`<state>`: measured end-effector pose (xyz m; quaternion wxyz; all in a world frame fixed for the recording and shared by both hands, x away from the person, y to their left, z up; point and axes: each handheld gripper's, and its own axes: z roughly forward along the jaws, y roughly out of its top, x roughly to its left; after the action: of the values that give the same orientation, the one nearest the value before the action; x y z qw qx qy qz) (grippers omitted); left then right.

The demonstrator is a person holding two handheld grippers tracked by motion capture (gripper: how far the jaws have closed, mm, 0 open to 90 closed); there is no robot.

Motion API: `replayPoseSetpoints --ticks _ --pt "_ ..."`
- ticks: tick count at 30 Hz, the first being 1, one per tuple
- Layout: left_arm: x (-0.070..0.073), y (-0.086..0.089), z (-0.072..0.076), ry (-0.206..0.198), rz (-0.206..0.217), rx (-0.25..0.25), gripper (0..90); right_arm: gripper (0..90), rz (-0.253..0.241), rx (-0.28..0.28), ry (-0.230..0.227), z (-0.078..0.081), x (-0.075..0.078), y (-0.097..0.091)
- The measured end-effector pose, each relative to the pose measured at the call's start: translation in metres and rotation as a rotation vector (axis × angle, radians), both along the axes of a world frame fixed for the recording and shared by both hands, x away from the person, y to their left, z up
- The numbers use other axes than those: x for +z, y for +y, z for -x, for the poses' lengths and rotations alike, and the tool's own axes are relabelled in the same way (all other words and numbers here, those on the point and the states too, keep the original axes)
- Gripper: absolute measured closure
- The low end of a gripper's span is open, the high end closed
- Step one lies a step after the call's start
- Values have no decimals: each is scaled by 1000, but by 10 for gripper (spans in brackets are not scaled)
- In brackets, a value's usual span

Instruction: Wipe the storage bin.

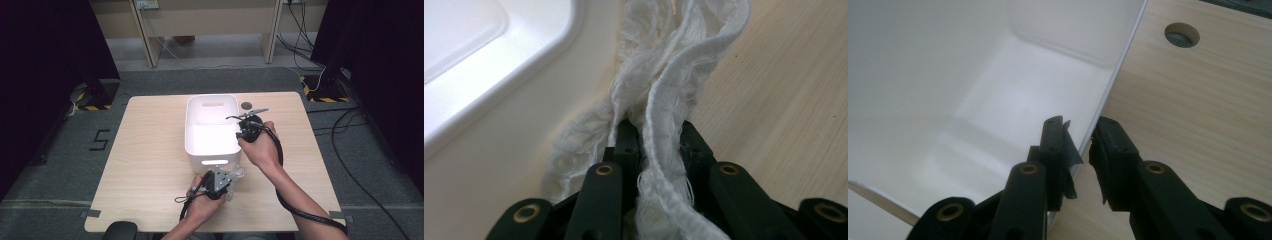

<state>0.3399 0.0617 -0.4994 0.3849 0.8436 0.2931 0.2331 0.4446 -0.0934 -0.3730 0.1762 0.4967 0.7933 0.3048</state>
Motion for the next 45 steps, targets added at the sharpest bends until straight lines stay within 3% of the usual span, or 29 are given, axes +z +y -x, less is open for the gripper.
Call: replayPoseSetpoints --ticks 31,36,45 --pt "-3 2 0 7 -1 5 748 746 8 0 0 1 -1 2" --pt "8 15 7 17 23 -2 745 728 -11 1 0 1 -2 -1" --pt "28 52 27 23 57 9 735 629 -66 6 -18 5 -1 -5"
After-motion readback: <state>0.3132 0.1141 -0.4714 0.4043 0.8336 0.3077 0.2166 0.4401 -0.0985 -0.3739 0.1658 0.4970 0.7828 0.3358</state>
